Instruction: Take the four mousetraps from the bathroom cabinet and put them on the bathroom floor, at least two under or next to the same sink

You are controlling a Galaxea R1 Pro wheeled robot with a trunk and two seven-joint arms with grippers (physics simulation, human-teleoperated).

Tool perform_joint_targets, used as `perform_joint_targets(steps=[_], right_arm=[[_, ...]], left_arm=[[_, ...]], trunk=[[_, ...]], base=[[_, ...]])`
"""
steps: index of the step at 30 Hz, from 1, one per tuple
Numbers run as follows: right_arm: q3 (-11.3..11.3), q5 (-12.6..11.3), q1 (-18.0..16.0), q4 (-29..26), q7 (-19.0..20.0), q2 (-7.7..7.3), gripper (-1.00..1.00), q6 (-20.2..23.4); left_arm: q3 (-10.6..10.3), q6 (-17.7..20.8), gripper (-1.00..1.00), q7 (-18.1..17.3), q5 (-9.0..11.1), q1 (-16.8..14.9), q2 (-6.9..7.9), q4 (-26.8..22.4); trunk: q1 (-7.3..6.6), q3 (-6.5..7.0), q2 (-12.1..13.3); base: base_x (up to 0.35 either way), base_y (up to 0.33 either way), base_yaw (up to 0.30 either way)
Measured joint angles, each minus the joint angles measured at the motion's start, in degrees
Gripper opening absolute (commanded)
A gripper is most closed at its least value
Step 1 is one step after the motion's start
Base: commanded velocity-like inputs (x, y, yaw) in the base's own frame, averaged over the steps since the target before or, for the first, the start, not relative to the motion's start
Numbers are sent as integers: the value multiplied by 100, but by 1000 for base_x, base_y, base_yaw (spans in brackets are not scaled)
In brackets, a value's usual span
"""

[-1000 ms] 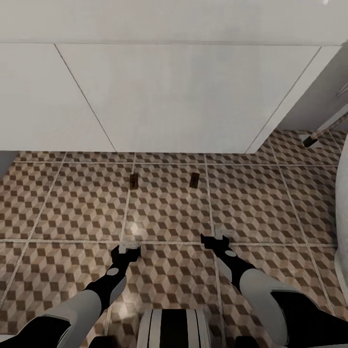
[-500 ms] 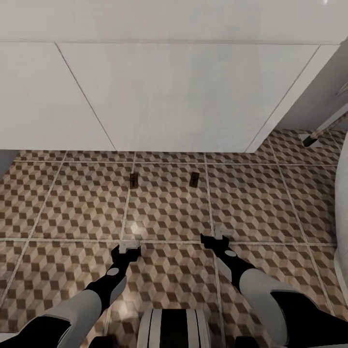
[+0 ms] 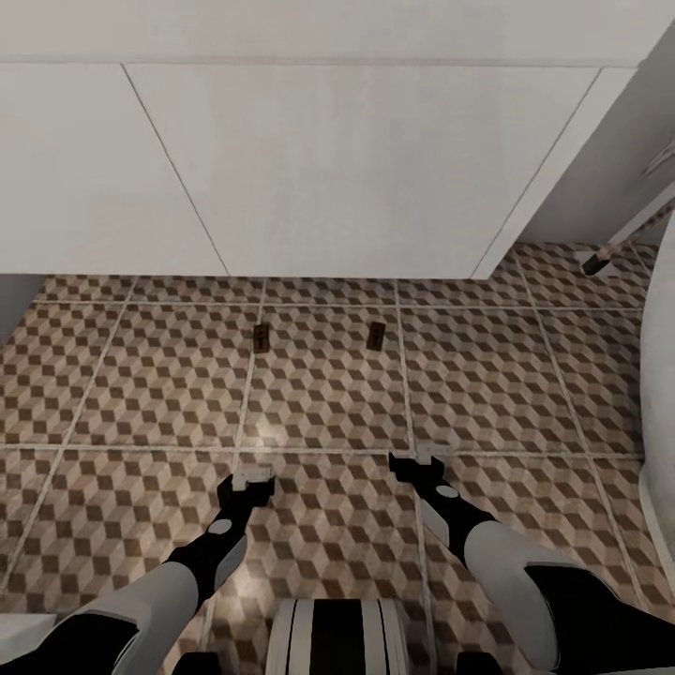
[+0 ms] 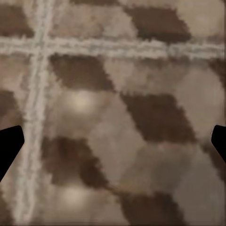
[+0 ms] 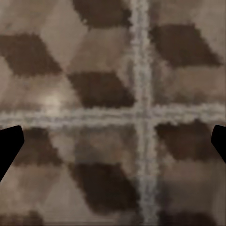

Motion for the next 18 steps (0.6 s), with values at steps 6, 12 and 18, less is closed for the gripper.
perform_joint_targets(steps=[6,12,18], right_arm=[[0,-1,0,0,0,0,100,0],[0,0,0,0,0,0,100,0],[0,0,0,0,0,0,100,0]], left_arm=[[2,1,100,0,0,1,-8,-3],[4,1,100,0,0,-1,-10,-3],[3,2,100,0,1,0,-11,-4]], trunk=[[0,0,0],[-9,66,4],[-24,199,12]], base=[[-17,0,0],[-5,0,0],[-1,0,0]])
